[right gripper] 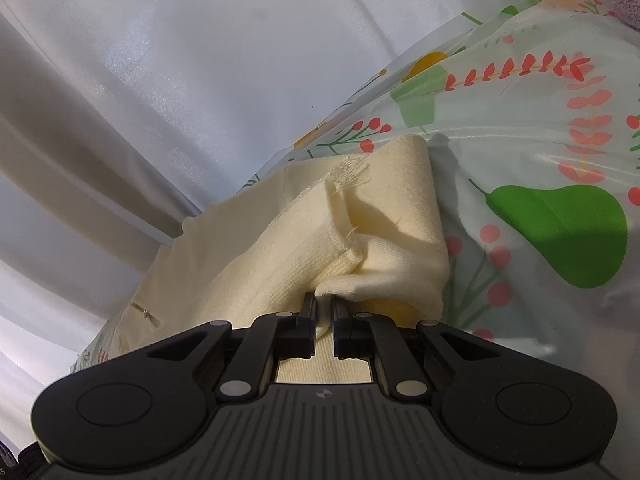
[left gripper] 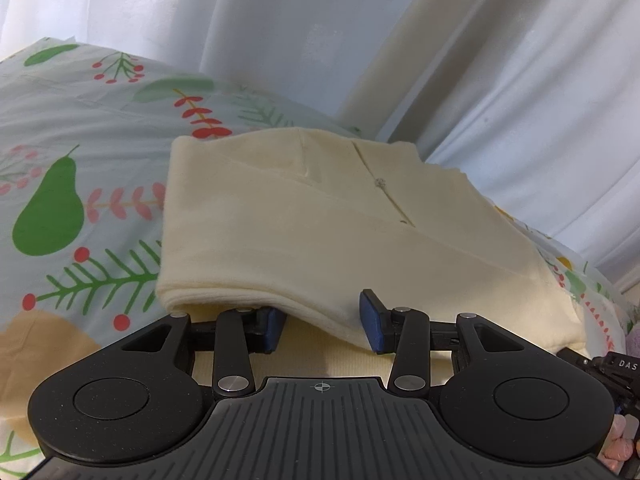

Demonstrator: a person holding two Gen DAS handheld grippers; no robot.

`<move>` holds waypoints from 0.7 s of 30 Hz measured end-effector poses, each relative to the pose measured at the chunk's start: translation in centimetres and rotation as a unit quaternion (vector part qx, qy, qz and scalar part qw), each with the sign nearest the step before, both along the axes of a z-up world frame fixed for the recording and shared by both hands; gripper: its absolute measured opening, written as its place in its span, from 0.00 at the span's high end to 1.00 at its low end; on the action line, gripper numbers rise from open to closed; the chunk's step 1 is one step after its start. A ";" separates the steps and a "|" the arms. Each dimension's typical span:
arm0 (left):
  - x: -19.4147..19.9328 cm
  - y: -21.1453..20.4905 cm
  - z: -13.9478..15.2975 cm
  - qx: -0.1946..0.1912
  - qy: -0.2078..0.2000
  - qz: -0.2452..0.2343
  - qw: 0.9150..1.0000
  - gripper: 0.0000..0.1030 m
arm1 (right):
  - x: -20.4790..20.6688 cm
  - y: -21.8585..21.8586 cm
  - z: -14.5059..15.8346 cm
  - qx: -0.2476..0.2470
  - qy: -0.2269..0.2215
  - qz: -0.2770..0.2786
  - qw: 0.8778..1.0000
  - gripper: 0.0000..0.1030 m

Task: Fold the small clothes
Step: 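Lay the sleeve flat on the body and open both grippers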

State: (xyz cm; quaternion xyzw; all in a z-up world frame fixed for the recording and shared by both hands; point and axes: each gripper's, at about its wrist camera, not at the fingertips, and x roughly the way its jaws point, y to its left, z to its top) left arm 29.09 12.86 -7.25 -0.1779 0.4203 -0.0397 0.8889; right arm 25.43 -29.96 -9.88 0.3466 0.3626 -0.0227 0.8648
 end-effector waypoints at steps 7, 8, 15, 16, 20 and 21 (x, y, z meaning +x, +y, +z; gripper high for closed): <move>-1.8 -0.1 3.7 0.008 -0.026 -0.056 0.998 0.35 | -2.7 2.2 4.3 -0.118 -0.033 0.087 0.989 0.83; -1.5 -0.3 3.8 0.011 -0.040 -0.056 0.998 0.28 | -2.5 2.6 4.8 -0.141 -0.045 0.091 0.985 0.82; 2.0 -3.6 0.3 0.103 -0.030 -0.077 0.991 0.34 | 2.9 6.6 2.4 -0.296 -0.011 0.137 0.945 0.82; 1.9 -3.9 0.0 0.123 -0.049 -0.080 0.988 0.34 | 3.1 7.0 1.8 -0.314 -0.016 0.139 0.939 0.83; 2.7 -4.4 -1.0 0.171 -0.065 -0.080 0.980 0.25 | 3.8 7.7 1.5 -0.360 -0.019 0.143 0.922 0.84; 2.8 -4.1 -1.0 0.161 -0.064 -0.076 0.982 0.25 | 4.0 7.6 1.4 -0.365 -0.021 0.141 0.920 0.83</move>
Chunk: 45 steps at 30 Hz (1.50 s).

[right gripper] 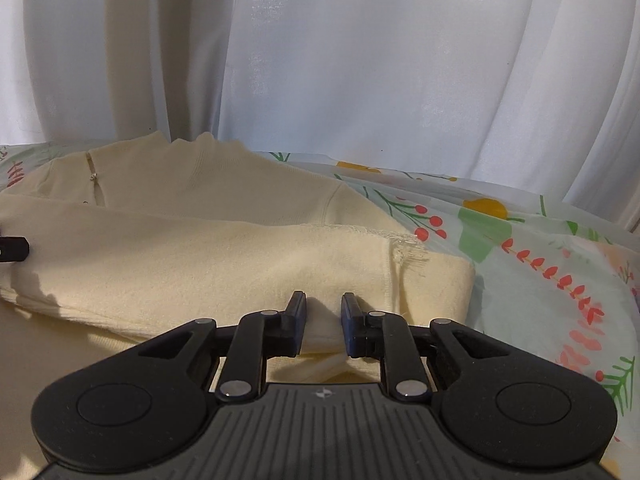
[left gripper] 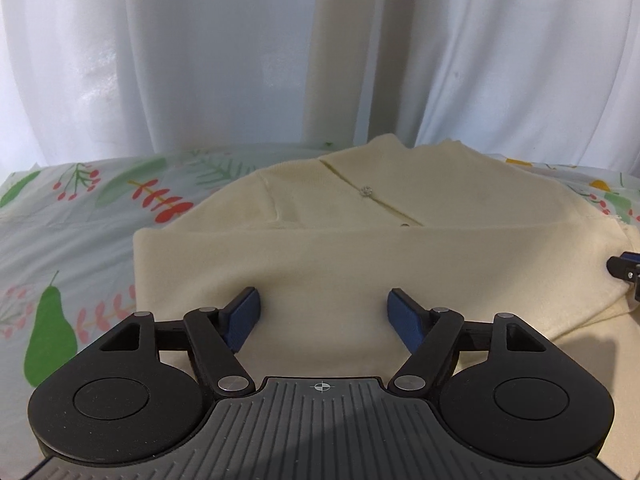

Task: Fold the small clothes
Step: 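Lay the sleeve flat on the body and open both grippers, then grasp the sweater's side edge with both grippers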

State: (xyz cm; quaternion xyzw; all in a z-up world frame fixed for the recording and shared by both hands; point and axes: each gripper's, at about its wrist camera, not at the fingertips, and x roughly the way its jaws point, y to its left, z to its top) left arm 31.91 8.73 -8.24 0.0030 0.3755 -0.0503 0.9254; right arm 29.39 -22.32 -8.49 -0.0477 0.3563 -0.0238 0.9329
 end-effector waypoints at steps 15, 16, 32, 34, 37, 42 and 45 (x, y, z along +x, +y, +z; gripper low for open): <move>0.0 -0.7 0.4 0.019 0.017 0.036 0.999 0.18 | -0.1 1.3 -0.2 -0.086 -0.005 0.041 0.995 0.70; -0.4 -0.6 0.7 0.021 0.025 0.042 0.999 0.18 | -0.2 1.6 0.0 -0.109 0.001 0.041 0.993 0.63; -27.2 6.3 4.4 -0.064 0.117 0.088 0.987 0.22 | -28.4 -5.7 2.8 0.191 0.149 0.066 0.968 0.63; -28.9 7.3 4.0 -0.075 0.135 0.096 0.983 0.22 | -30.0 -6.4 2.1 0.214 0.164 0.040 0.962 0.63; -30.3 8.7 3.1 -0.102 0.166 0.103 0.975 0.23 | -31.0 -7.3 1.4 0.231 0.171 0.012 0.958 0.65; -31.4 9.6 2.3 -0.170 0.184 0.101 0.963 0.37 | -31.0 -7.5 1.4 0.247 0.176 0.014 0.953 0.65; -31.5 9.8 1.9 -0.191 0.186 0.102 0.958 0.44 | -30.7 -7.8 1.3 0.270 0.178 0.018 0.946 0.72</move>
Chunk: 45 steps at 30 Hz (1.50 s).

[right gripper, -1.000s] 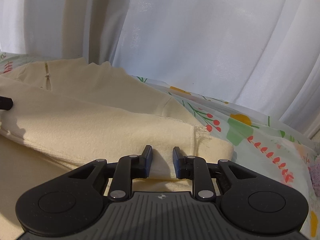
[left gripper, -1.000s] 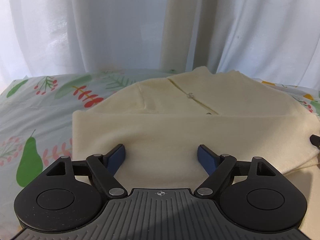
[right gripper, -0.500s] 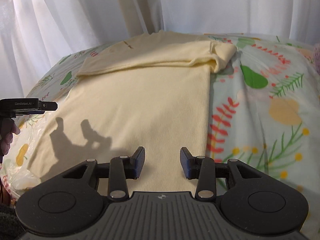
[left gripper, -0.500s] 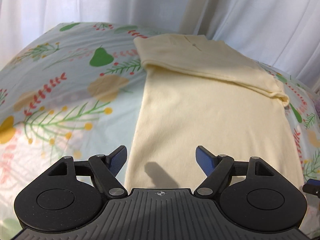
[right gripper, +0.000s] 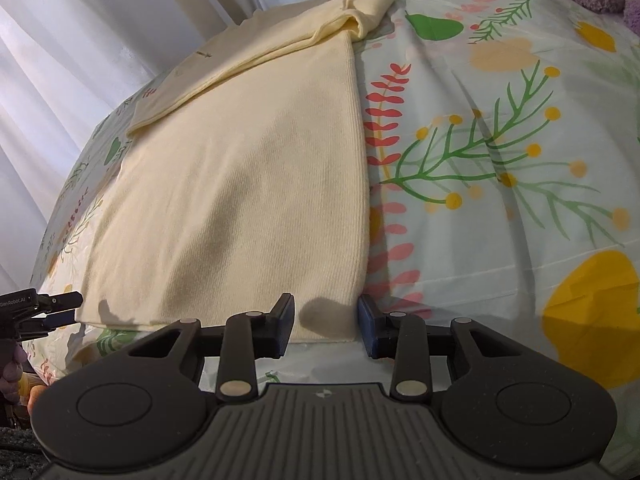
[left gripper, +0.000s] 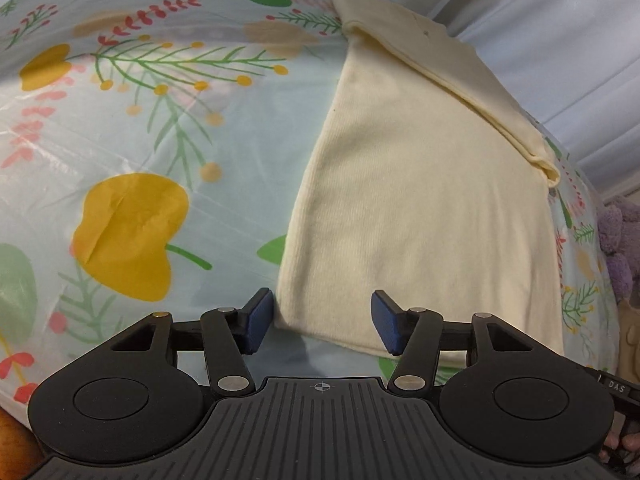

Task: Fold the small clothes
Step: 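Grasp the sweater's side edge with both grippers, then fold the held side edge over toward the sweater's middle with both grippers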

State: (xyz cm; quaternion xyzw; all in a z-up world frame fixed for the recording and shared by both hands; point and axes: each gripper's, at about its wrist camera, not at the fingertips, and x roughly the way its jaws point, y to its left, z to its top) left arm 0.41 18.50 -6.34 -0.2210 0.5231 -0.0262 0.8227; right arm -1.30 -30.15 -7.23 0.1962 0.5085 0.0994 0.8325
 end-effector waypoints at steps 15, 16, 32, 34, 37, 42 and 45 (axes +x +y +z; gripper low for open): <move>0.5 0.2 1.5 -0.021 -0.035 -0.005 0.999 0.92 | 0.4 -1.4 -0.2 0.086 -0.016 -0.012 0.996 0.95; 0.7 0.5 2.0 -0.028 -0.045 0.000 0.999 0.92 | 0.5 -1.6 -0.1 0.097 -0.020 -0.016 0.995 0.95; 12.4 0.4 6.7 -0.035 -0.166 0.031 0.985 0.92 | 10.5 -2.2 5.6 0.055 -0.142 -0.058 0.987 0.96; 14.3 -0.1 5.9 -0.024 -0.162 0.030 0.986 0.92 | 12.6 -1.9 5.6 0.030 -0.150 -0.061 0.986 0.96; 17.5 -1.0 4.3 -0.001 -0.145 0.033 0.989 0.92 | 15.5 -0.9 5.1 -0.018 -0.157 -0.062 0.985 0.96; 20.5 -2.2 1.2 0.047 -0.111 0.020 0.993 0.92 | 19.5 0.3 3.0 -0.058 -0.144 -0.053 0.987 0.96; 20.9 -2.1 0.1 0.044 -0.104 0.021 0.993 0.90 | 20.9 0.5 1.5 -0.066 -0.130 -0.045 0.988 0.95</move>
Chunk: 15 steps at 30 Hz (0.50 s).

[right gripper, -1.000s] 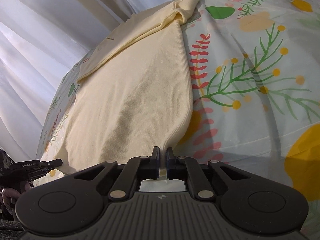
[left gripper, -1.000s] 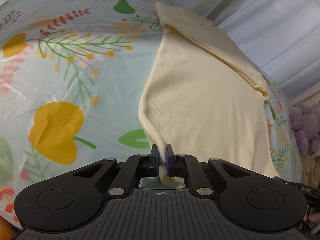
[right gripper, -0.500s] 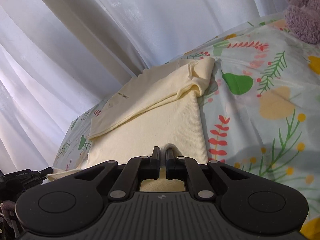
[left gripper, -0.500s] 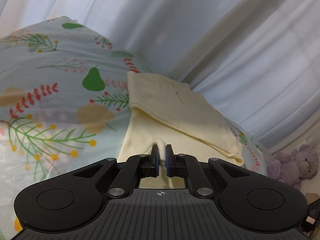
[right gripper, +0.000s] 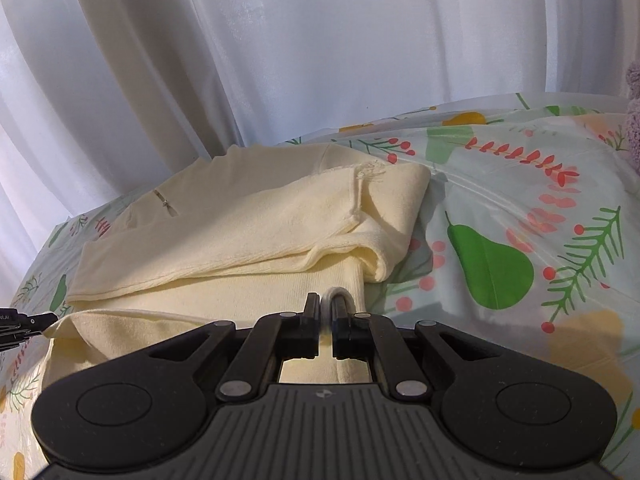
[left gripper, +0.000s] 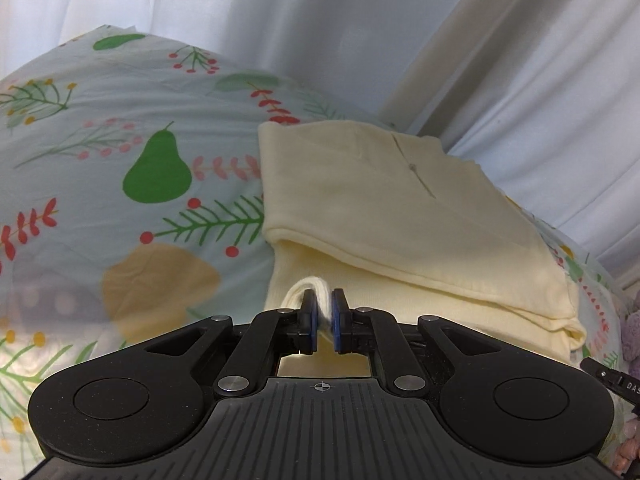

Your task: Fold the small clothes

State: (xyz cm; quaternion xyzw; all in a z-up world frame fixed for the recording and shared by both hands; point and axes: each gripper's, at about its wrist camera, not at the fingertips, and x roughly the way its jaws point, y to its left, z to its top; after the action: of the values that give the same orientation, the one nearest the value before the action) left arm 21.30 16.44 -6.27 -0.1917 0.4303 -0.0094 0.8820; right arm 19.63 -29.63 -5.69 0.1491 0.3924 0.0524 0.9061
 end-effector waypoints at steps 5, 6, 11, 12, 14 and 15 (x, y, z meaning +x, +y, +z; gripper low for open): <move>-0.6 1.9 0.1 -0.023 -0.031 0.028 0.999 0.74 | -0.3 -1.5 0.0 0.020 -0.027 -0.039 0.999 0.89; -0.7 2.3 0.3 -0.018 -0.042 0.028 0.999 0.73 | -0.5 -2.0 0.2 0.017 -0.038 -0.048 0.998 0.87; -0.3 2.7 -0.1 -0.001 -0.048 -0.013 0.999 0.68 | -0.8 -2.0 -0.3 -0.032 -0.036 -0.007 0.999 0.84; -0.1 2.4 -0.4 0.002 -0.041 -0.021 0.999 0.67 | -0.8 -1.7 -0.7 -0.043 -0.032 0.005 0.999 0.83; 0.4 1.7 -1.0 0.009 -0.031 -0.034 0.999 0.67 | -0.7 -1.1 -1.3 -0.062 -0.025 0.025 0.997 0.83; 0.7 1.3 -1.2 0.011 -0.028 -0.043 0.999 0.67 | -0.6 -0.9 -1.6 -0.069 -0.022 0.029 0.997 0.83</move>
State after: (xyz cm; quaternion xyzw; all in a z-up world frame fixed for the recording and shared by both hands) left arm 21.98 17.76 -7.50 -0.1635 0.4130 -0.0478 0.8946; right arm 19.05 -30.49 -7.26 0.0732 0.3797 0.0549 0.9206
